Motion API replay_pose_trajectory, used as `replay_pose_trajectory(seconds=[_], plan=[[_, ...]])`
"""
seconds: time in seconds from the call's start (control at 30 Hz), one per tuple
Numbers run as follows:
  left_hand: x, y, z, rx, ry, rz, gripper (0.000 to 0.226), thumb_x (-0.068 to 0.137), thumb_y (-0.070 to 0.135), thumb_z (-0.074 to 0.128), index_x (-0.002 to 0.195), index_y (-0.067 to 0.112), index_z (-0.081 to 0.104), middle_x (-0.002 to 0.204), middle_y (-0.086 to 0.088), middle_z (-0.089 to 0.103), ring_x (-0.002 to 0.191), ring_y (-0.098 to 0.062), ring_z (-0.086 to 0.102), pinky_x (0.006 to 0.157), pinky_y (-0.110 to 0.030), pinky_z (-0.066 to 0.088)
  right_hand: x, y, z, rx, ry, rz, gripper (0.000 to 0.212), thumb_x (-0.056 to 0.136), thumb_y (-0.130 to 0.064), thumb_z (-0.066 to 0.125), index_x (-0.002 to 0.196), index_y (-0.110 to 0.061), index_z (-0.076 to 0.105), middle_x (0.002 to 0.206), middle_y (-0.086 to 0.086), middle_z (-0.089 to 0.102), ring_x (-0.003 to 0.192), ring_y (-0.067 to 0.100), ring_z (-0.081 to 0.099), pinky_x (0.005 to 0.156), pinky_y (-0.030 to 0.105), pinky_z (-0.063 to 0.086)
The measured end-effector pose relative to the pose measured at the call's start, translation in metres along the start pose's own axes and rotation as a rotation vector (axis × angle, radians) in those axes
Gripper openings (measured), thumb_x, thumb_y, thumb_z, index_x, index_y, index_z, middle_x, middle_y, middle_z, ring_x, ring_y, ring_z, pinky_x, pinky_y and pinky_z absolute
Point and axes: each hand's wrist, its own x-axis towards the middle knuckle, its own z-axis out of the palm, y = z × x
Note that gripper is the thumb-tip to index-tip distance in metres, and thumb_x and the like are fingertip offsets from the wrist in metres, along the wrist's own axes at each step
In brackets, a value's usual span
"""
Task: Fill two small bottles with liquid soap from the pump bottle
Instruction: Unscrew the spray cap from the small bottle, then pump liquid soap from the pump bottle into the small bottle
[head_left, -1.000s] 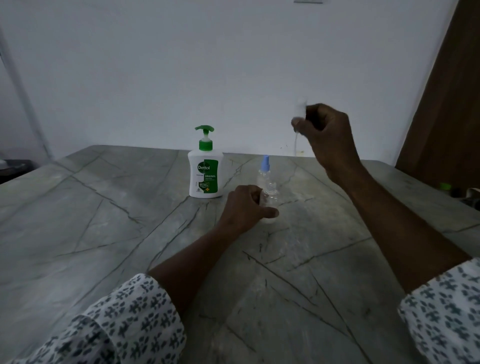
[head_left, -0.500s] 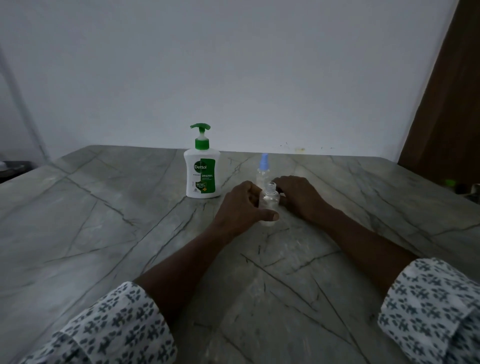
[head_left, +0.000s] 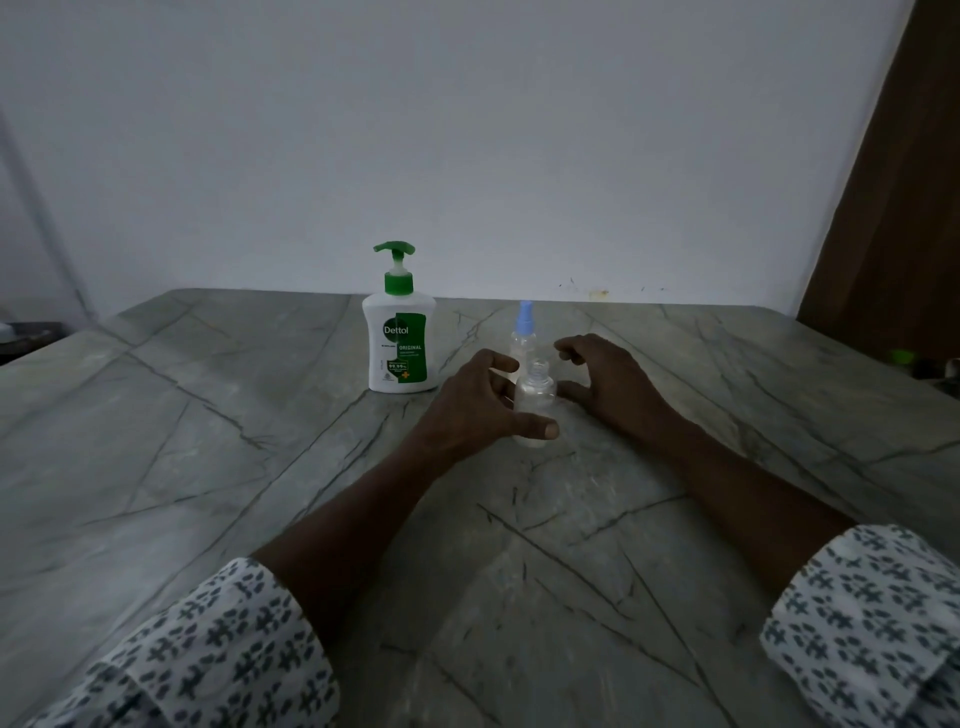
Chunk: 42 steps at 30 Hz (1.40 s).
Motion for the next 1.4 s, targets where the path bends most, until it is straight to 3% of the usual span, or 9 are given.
replay_pose_trajectory(seconds=[0.13, 0.3, 0.53, 0.67, 0.83, 0.93, 1.1, 1.23, 1.4], plan=[[-0.003, 0.004, -0.003, 0.017, -0.058, -0.023, 0.089, 0.062, 0.032, 0.095, 0.135, 0.015, 0.047, 0.111, 0.001, 0.064, 0.101, -0.016, 0.064, 0.094, -0.043, 0.056, -0.007, -0.010, -0.022, 0.218, 0.027, 0.081, 0.050, 0.078, 0.006, 0.064, 0.124, -0.011, 0.060, 0.123, 0.003, 0.063, 0.107, 0.011, 0.058, 0.089, 0.023, 0.047], [-0.009, 0.004, -0.002, 0.055, 0.010, 0.026, 0.061, 0.066, 0.024, 0.093, 0.116, 0.018, 0.058, 0.105, -0.002, 0.069, 0.094, -0.020, 0.067, 0.088, -0.044, 0.059, -0.027, -0.033, -0.050, 0.706, -0.145, 0.153, 0.047, 0.078, 0.010, 0.065, 0.121, -0.009, 0.063, 0.113, 0.004, 0.070, 0.102, 0.019, 0.066, 0.085, 0.034, 0.058], [-0.014, 0.008, -0.006, 0.025, -0.105, 0.009, 0.079, 0.067, 0.012, 0.091, 0.134, 0.015, 0.049, 0.106, -0.005, 0.073, 0.094, -0.020, 0.071, 0.089, -0.041, 0.060, -0.044, -0.055, -0.032, 0.492, -0.177, 0.112, 0.044, 0.074, -0.030, 0.083, 0.113, -0.016, 0.068, 0.099, -0.001, 0.073, 0.090, 0.017, 0.069, 0.084, 0.042, 0.058], [-0.012, 0.015, -0.027, 0.112, -0.135, -0.003, 0.055, 0.078, 0.000, 0.078, 0.128, 0.007, 0.057, 0.101, -0.008, 0.072, 0.089, -0.020, 0.070, 0.082, -0.034, 0.060, -0.046, -0.052, -0.029, 0.452, -0.183, 0.119, 0.036, 0.075, -0.034, 0.081, 0.105, -0.019, 0.070, 0.093, 0.002, 0.074, 0.086, 0.022, 0.070, 0.081, 0.048, 0.056], [-0.009, 0.018, -0.060, 0.229, 0.598, -0.042, 0.017, 0.085, 0.029, 0.073, 0.088, 0.013, 0.075, 0.082, -0.004, 0.074, 0.073, -0.020, 0.066, 0.068, -0.029, 0.048, -0.048, -0.051, -0.029, 0.449, -0.178, 0.125, 0.032, 0.074, -0.035, 0.082, 0.100, -0.023, 0.069, 0.089, 0.001, 0.073, 0.084, 0.019, 0.070, 0.079, 0.040, 0.055], [0.000, 0.004, -0.080, 0.009, 0.939, -0.147, 0.045, 0.081, 0.028, 0.076, 0.117, 0.005, 0.062, 0.117, -0.014, 0.066, 0.105, -0.028, 0.061, 0.079, -0.032, 0.043, -0.047, -0.048, -0.028, 0.445, -0.179, 0.126, 0.032, 0.072, -0.037, 0.083, 0.098, -0.022, 0.070, 0.089, 0.003, 0.074, 0.083, 0.020, 0.070, 0.078, 0.041, 0.055], [0.019, -0.034, -0.099, -0.486, 0.399, -0.257, 0.103, 0.081, 0.003, 0.079, 0.158, 0.008, 0.011, 0.147, -0.021, 0.044, 0.116, -0.028, 0.050, 0.093, -0.041, 0.042, -0.048, -0.047, -0.027, 0.442, -0.174, 0.126, 0.033, 0.071, -0.036, 0.084, 0.097, -0.025, 0.068, 0.089, -0.001, 0.073, 0.082, 0.013, 0.069, 0.075, 0.031, 0.055], [0.025, -0.054, -0.093, -0.408, 0.372, -0.188, 0.081, 0.076, -0.001, 0.080, 0.147, 0.009, 0.041, 0.127, -0.017, 0.067, 0.104, -0.028, 0.068, 0.091, -0.043, 0.053, -0.048, -0.049, -0.028, 0.447, -0.156, 0.113, 0.041, 0.070, -0.031, 0.085, 0.103, -0.034, 0.061, 0.088, -0.011, 0.071, 0.077, -0.002, 0.065, 0.063, 0.008, 0.047], [0.021, -0.052, -0.094, -0.281, 0.369, -0.123, 0.084, 0.060, 0.028, 0.089, 0.134, 0.014, 0.053, 0.116, -0.012, 0.070, 0.101, -0.031, 0.069, 0.088, -0.052, 0.059, -0.048, -0.049, -0.027, 0.428, -0.173, 0.108, 0.039, 0.071, -0.035, 0.084, 0.106, -0.029, 0.067, 0.090, -0.008, 0.073, 0.078, 0.001, 0.067, 0.068, 0.017, 0.052]])
